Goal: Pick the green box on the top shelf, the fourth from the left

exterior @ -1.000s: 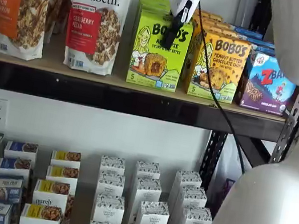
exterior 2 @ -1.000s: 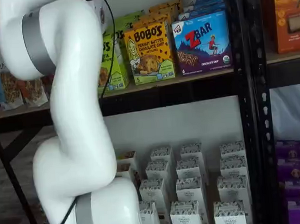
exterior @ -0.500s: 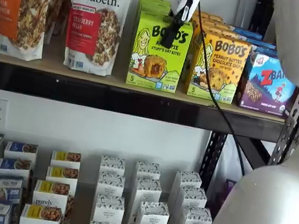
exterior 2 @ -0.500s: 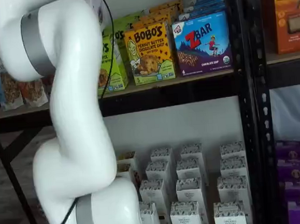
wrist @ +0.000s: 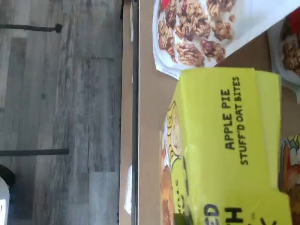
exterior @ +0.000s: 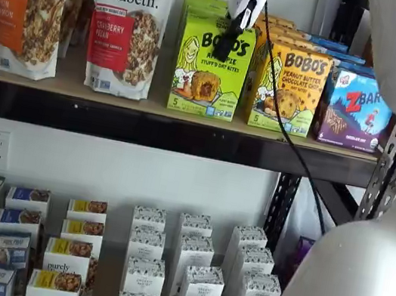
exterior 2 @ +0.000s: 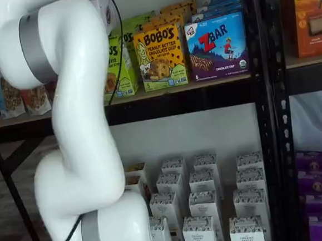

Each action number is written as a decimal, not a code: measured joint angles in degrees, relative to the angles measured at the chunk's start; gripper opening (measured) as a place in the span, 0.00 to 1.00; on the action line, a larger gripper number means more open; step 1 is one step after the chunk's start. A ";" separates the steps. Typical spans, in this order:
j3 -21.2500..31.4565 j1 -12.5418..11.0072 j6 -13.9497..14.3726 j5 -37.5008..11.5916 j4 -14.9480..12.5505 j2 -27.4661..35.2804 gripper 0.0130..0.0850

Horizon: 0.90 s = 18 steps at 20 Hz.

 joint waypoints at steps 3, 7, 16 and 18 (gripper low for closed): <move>-1.07 -0.11 -0.03 1.65 0.06 0.57 0.17; -3.03 -0.32 0.03 4.44 0.80 1.35 0.17; -5.23 -0.18 0.85 11.11 0.97 0.40 0.17; -4.81 -0.27 0.94 12.41 1.38 -0.45 0.17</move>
